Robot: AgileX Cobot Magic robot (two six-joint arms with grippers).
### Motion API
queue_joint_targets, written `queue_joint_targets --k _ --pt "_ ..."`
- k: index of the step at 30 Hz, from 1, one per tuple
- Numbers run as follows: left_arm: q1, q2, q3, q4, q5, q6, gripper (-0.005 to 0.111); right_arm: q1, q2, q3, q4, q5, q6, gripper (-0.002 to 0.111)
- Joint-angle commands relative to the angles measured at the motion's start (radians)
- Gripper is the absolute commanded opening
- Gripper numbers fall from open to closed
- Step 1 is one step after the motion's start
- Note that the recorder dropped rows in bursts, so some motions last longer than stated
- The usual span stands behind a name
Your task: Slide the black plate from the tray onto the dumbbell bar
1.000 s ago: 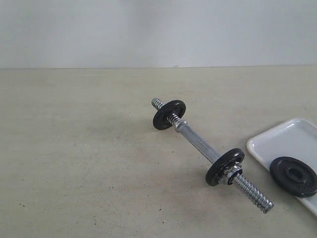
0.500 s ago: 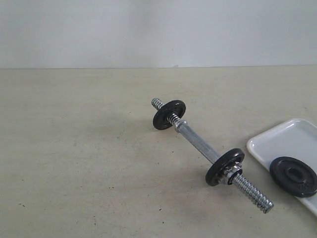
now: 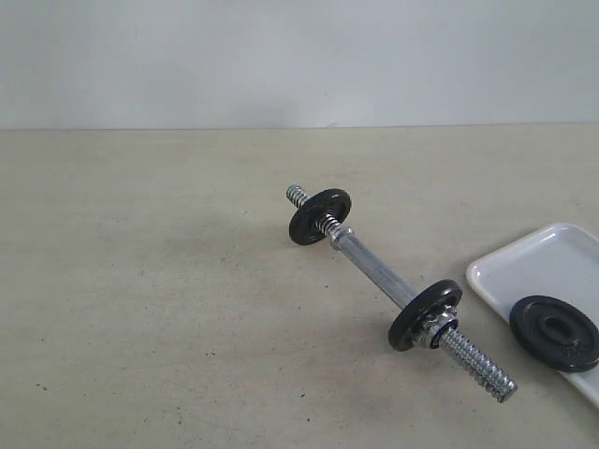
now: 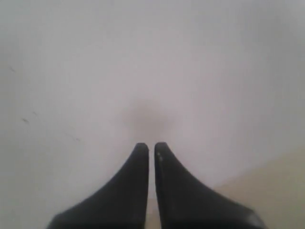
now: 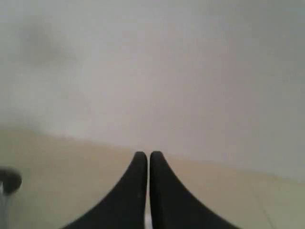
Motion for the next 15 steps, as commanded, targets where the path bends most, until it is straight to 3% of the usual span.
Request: queue_joint_targets --k 1,5,15 --pt "-0.003 0.115 0.01 0.139 -0.198 -0.197 0.004 -0.004 0.147 -0.05 0.02 0.282 -0.022 0.0" --pt "-0.003 0.179 0.011 0.139 -0.323 -0.197 0.004 -0.004 0.218 -0.052 0.151 0.282 -0.022 0.0" --pt "-0.003 0.189 0.011 0.139 -0.333 -0.197 0.004 -0.004 0.223 -0.052 0.194 0.219 -0.018 0.0"
